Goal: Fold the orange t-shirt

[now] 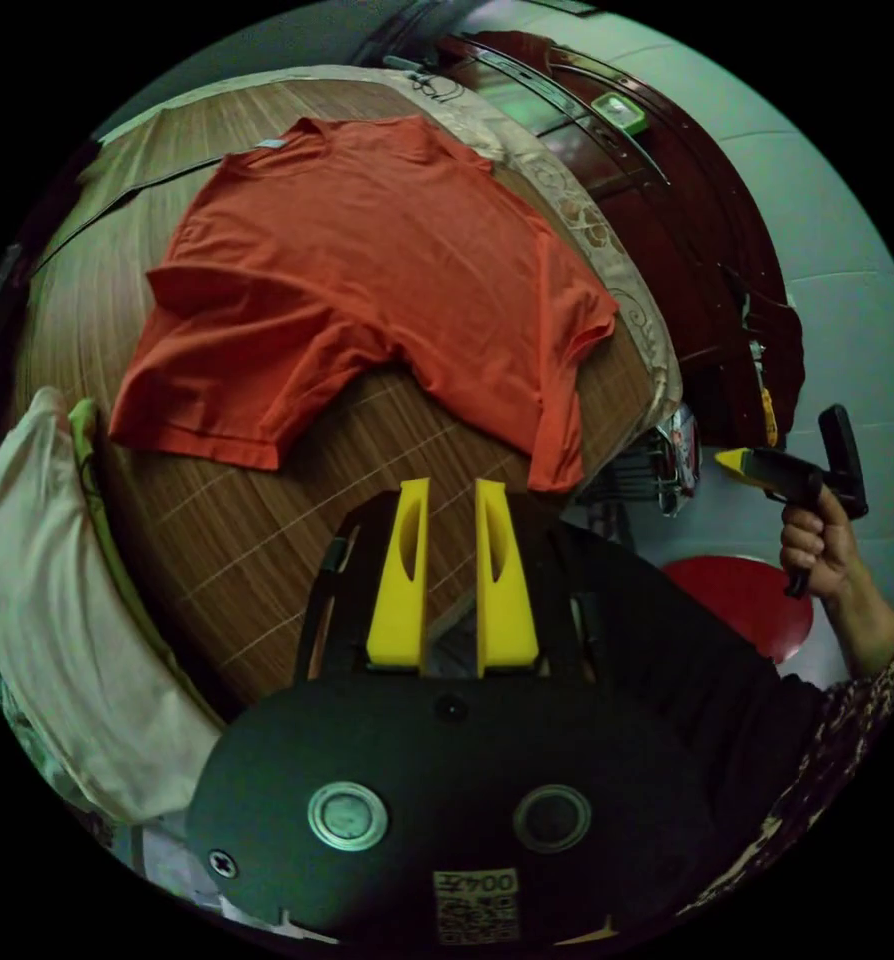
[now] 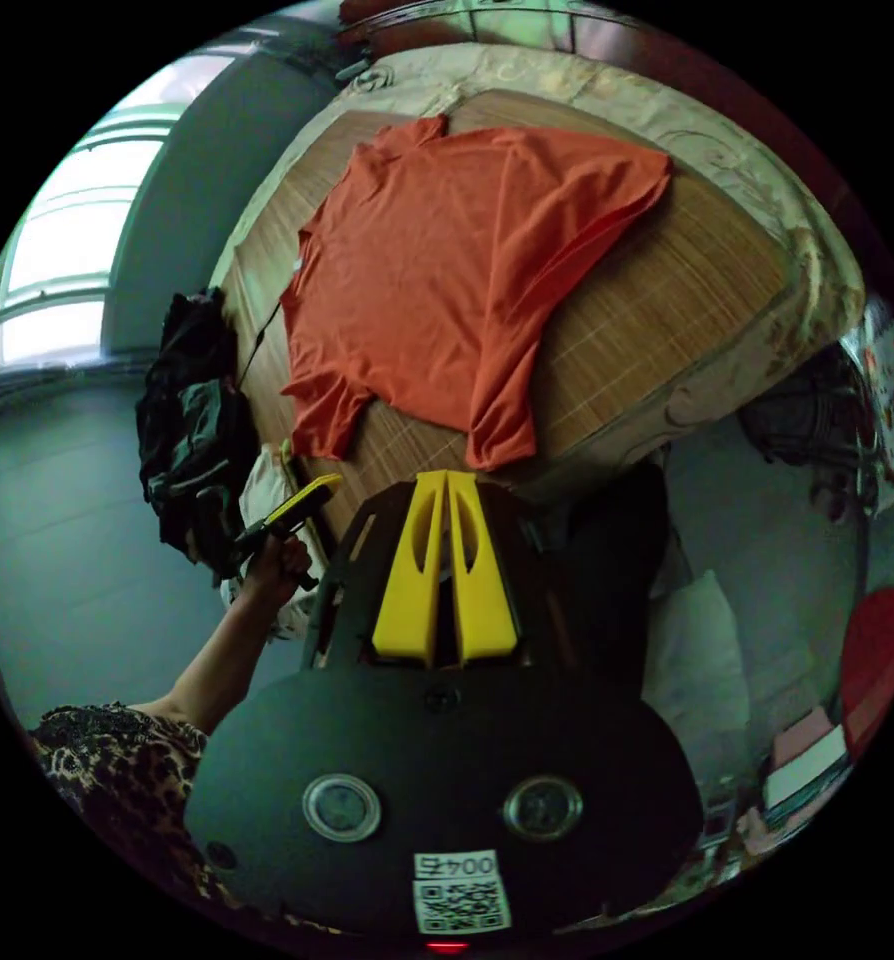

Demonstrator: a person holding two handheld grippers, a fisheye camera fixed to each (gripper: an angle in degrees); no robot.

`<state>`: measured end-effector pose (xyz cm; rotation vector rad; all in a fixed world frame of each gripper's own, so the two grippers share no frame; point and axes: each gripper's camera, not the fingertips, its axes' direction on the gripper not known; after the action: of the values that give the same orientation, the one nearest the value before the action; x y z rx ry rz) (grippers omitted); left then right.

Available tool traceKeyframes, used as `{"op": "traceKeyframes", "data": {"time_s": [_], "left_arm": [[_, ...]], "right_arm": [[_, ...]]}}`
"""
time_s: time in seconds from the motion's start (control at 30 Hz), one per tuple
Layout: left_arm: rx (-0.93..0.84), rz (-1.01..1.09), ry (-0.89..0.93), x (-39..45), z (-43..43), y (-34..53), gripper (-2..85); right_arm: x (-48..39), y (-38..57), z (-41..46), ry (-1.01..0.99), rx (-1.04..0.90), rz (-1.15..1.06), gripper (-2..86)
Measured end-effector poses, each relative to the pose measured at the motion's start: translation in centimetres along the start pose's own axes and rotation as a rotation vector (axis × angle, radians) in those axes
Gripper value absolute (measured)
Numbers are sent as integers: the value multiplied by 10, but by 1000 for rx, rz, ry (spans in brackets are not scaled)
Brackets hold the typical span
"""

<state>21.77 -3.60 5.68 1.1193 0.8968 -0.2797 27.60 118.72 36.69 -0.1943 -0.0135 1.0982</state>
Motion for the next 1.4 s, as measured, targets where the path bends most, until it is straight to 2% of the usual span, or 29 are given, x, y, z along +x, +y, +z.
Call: {"op": "traceKeyframes", "data": {"time_s": [0.33,0.57,0.73,0.83,1.03,1.1,1.2,1.27,1.33,1.4], "left_arm": [[211,-164,-189,13,18,115,71],[254,-101,-255,45,24,174,44],[244,-23,-361,72,27,210,16],[262,12,-447,96,26,236,7],[348,92,-665,141,30,295,4],[358,68,-684,149,27,306,4],[289,7,-688,158,12,311,6],[311,-31,-659,164,-5,315,7],[394,-67,-614,177,-34,327,8],[432,-69,-592,189,-50,337,8]], "right_arm": [[-5,-109,53,11,-231,-440,-7],[-1,-124,81,7,-398,-598,-7],[-25,-100,78,159,-380,-809,-7],[-33,-68,67,290,-297,-923,-7],[-9,12,19,490,84,-1048,-8],[15,38,-4,455,180,-1006,-8],[40,62,-28,437,257,-963,-8],[53,73,-40,419,267,-942,-8],[67,82,-52,339,266,-927,-8],[87,90,-62,171,249,-901,-8]]}}
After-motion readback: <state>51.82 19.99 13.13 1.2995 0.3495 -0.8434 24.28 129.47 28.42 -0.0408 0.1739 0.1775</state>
